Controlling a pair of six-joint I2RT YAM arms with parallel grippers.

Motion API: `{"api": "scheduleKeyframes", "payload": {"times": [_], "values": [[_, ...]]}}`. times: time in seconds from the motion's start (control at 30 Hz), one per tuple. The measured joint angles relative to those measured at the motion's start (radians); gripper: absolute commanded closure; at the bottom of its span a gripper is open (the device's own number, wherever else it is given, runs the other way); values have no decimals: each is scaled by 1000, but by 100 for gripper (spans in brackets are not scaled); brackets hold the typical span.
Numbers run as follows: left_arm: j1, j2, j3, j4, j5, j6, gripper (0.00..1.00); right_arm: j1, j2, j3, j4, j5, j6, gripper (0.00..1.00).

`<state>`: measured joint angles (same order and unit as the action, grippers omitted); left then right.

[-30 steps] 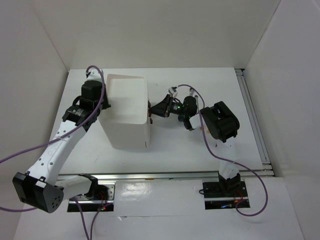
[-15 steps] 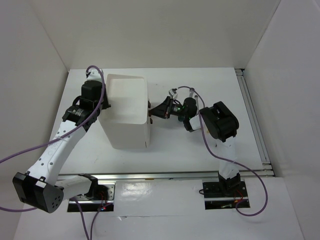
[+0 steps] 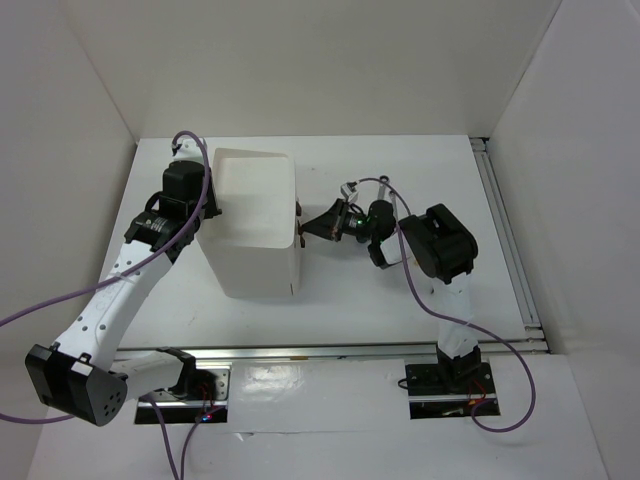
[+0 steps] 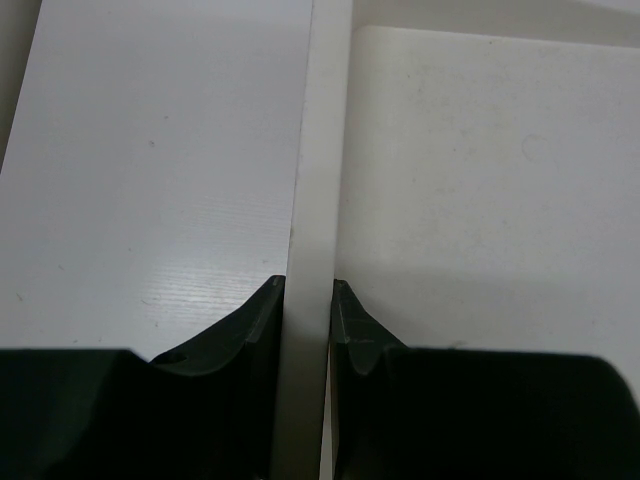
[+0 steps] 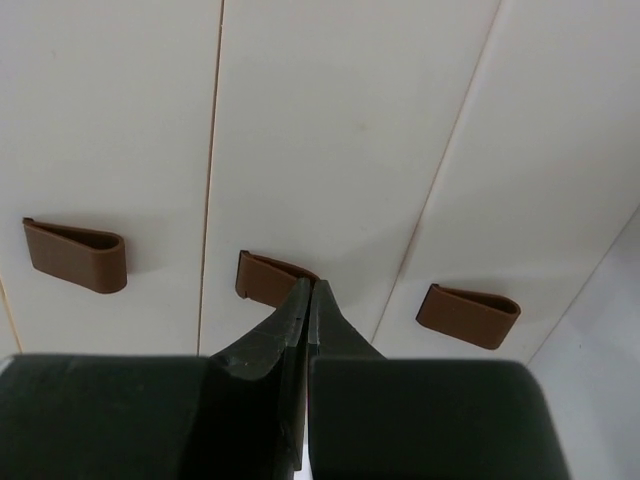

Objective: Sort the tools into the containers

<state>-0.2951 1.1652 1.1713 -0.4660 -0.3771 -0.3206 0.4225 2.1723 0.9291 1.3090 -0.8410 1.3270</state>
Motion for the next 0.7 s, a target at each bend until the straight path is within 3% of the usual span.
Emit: {"api": "scheduleKeyframes", "payload": {"times": [0.27, 0.63, 0.67, 0.7], "values": [[0, 0, 0, 0, 1, 0, 86, -60, -14, -69, 65, -9, 3, 100], [0, 0, 0, 2, 1, 0, 86, -239, -87, -187, 79, -93, 16, 100], [0, 0, 0, 2, 1, 0, 86, -253, -97, -193, 77, -99, 14, 98], [0, 0, 0, 2, 1, 0, 86, -267, -102, -202, 74, -101, 14, 79]]}}
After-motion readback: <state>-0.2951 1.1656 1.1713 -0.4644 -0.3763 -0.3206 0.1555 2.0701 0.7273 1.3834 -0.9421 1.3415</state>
